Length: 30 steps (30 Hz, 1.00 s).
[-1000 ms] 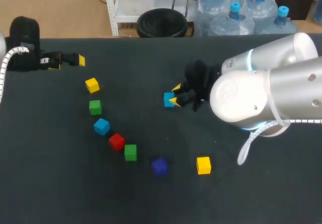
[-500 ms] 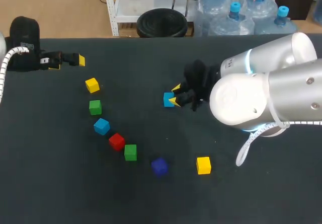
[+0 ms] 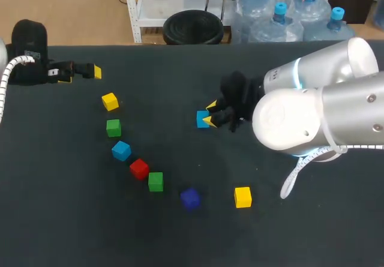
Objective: Place the blue cubes, place green cubes on the blue cubes, place the yellow cubes on the green cubes, then place the red cubes on the yellow cubes, and place purple cube on the red cubes.
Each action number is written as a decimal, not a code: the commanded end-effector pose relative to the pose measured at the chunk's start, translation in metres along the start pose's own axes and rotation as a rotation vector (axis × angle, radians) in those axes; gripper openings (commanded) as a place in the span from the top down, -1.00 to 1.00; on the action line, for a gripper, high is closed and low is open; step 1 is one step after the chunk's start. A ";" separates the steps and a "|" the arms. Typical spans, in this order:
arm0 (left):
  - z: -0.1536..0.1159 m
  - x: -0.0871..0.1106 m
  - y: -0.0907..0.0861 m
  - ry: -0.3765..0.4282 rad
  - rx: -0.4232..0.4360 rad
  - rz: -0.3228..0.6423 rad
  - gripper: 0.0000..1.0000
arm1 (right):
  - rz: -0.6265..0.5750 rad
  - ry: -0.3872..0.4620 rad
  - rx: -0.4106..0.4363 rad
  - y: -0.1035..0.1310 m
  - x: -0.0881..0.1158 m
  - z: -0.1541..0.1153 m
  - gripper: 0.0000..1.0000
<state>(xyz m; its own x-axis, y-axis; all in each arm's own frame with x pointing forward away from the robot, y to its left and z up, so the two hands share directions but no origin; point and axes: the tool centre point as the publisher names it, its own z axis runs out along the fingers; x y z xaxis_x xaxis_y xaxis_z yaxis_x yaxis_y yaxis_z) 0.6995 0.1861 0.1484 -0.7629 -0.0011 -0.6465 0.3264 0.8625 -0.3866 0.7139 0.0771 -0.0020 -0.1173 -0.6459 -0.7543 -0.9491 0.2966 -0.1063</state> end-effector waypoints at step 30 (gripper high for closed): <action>0.000 -0.001 -0.001 0.005 -0.006 -0.001 -1.00 | 0.023 -0.005 0.008 -0.006 0.003 -0.022 0.00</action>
<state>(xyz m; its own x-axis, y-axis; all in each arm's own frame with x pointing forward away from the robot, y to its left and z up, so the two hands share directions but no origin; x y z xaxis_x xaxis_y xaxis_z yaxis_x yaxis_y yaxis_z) 0.6995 0.1861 0.1484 -0.7629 -0.0010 -0.6465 0.3264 0.8625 -0.3866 0.7161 0.0651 0.0074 -0.1385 -0.6354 -0.7596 -0.9431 0.3186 -0.0946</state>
